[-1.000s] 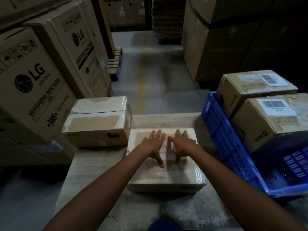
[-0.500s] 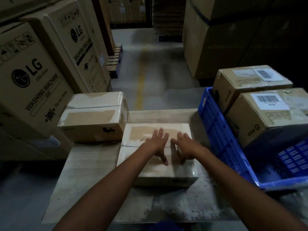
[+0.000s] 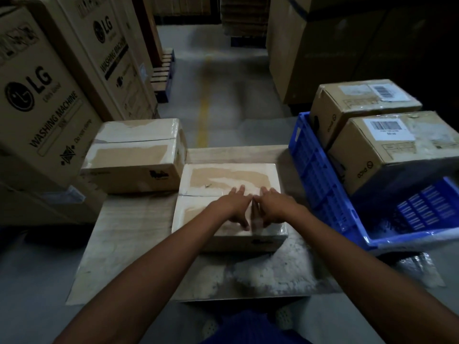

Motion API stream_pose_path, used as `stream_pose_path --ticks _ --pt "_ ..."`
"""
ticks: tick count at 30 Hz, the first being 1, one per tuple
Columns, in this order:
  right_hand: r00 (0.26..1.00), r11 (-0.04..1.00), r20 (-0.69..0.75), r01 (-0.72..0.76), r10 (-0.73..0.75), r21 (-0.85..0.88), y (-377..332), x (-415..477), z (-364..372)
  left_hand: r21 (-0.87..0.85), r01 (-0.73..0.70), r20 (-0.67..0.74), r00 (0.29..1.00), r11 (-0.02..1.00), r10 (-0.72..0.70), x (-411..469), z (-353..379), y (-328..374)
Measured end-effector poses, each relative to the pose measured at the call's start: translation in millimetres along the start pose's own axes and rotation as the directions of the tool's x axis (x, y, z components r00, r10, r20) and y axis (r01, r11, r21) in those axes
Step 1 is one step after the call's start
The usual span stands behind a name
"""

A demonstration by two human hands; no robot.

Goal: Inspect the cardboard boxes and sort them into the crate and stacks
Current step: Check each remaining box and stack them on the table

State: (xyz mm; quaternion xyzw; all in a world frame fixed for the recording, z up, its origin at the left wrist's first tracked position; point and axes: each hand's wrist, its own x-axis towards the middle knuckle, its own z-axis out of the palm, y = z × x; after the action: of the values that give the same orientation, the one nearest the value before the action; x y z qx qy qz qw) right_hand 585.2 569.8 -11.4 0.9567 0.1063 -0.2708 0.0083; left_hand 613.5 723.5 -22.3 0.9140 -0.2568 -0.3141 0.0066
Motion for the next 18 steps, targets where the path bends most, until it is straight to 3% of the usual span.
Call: stream_pose_path --ticks 8,13,16,18 --pt "0.993 0.985 -0.074 -0.081 0.094 0.153 -19 -14 28 0.023 -0.008 -0.09 0.996 1.0 0.01 -13 30 6" --pt "0.995 0.964 -0.064 -0.06 0.079 0.261 -13 -16 19 0.0 -0.02 -0.12 0.993 1.0 0.02 -13 26 -3" --pt "0.973 0.896 -0.159 -0.08 0.165 0.437 -10 -14 19 -0.104 0.095 -0.284 0.951 0.99 -0.121 -15 19 -21" --pt "0.939 0.788 -0.201 -0.104 0.279 0.607 -7 -12 17 -0.25 0.217 -0.392 0.868 0.944 -0.304 -14 15 -41"
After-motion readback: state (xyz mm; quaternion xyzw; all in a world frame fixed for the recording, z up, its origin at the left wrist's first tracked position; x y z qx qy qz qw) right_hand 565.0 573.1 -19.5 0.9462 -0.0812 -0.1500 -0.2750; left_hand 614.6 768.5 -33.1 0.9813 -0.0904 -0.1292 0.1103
